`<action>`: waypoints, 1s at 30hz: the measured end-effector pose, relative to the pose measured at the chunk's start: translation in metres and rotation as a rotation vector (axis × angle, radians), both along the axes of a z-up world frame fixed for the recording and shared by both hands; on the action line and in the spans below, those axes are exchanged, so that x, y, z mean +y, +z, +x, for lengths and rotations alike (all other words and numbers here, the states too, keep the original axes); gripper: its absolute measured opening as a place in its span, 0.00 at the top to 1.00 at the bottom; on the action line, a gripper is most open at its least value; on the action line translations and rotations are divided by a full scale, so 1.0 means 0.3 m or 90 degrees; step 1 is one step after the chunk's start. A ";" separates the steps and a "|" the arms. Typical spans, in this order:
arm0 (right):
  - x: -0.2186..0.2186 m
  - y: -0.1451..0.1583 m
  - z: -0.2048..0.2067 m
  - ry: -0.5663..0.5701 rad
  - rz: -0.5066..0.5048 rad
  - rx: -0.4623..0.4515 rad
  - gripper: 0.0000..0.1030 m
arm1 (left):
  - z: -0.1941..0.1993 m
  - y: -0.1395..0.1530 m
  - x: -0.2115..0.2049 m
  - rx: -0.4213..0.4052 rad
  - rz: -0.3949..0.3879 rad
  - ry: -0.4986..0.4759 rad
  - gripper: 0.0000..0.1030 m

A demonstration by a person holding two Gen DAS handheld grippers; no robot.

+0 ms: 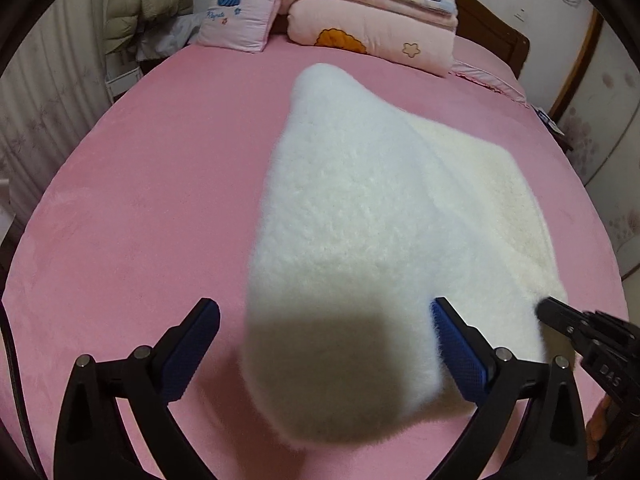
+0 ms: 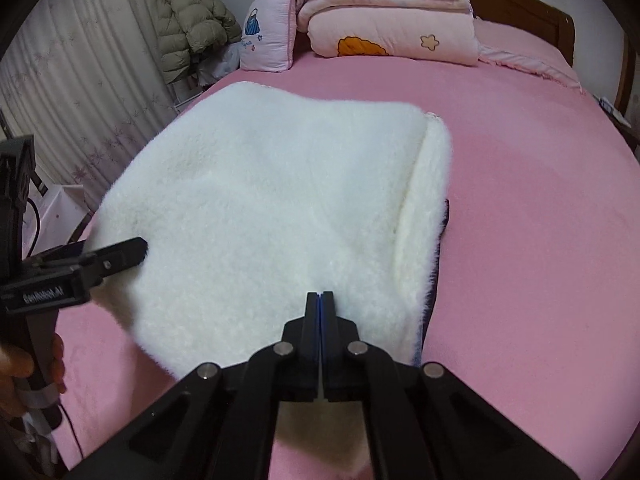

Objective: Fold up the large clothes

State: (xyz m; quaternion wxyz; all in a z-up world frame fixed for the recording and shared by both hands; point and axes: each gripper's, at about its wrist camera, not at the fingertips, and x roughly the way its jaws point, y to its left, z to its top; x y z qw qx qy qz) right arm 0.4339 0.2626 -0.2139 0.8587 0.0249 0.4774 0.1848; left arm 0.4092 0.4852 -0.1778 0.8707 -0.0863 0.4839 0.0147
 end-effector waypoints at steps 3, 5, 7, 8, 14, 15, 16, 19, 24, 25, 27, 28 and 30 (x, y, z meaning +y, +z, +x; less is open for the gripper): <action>-0.046 0.066 -0.053 -0.006 0.031 0.007 1.00 | -0.022 0.038 -0.010 0.009 0.010 0.019 0.01; -0.081 0.123 -0.107 -0.003 0.037 -0.003 1.00 | -0.058 0.087 -0.034 0.013 0.015 0.026 0.01; -0.122 0.186 -0.171 0.001 0.044 -0.011 1.00 | -0.120 0.147 -0.061 0.008 0.014 0.025 0.01; -0.145 0.215 -0.203 0.000 0.049 -0.011 0.97 | -0.159 0.173 -0.078 0.003 0.011 0.024 0.01; -0.327 0.414 -0.446 -0.012 0.119 0.010 0.97 | -0.465 0.445 -0.209 -0.041 -0.081 0.035 0.01; -0.356 0.454 -0.497 -0.011 0.123 0.006 0.97 | -0.521 0.496 -0.244 -0.049 -0.094 0.034 0.01; -0.388 0.501 -0.556 -0.008 0.122 0.000 0.97 | -0.566 0.525 -0.267 -0.055 -0.101 0.034 0.01; -0.476 0.621 -0.711 0.001 0.122 -0.020 0.97 | -0.726 0.645 -0.377 -0.068 -0.116 0.034 0.01; -0.637 0.788 -0.973 -0.006 0.100 -0.053 0.78 | -0.964 0.776 -0.575 -0.067 -0.123 0.031 0.01; -0.661 0.805 -1.011 -0.007 0.098 -0.055 0.75 | -1.002 0.787 -0.613 -0.068 -0.121 0.028 0.01; -0.724 0.845 -1.112 -0.008 0.094 -0.064 0.65 | -1.086 0.816 -0.688 -0.072 -0.114 0.025 0.01; -0.748 0.856 -1.140 -0.008 0.091 -0.068 0.65 | -1.126 0.828 -0.724 -0.075 -0.111 0.024 0.01; -0.811 0.879 -1.222 -0.012 0.076 -0.077 0.65 | -1.196 0.839 -0.790 -0.076 -0.105 0.027 0.01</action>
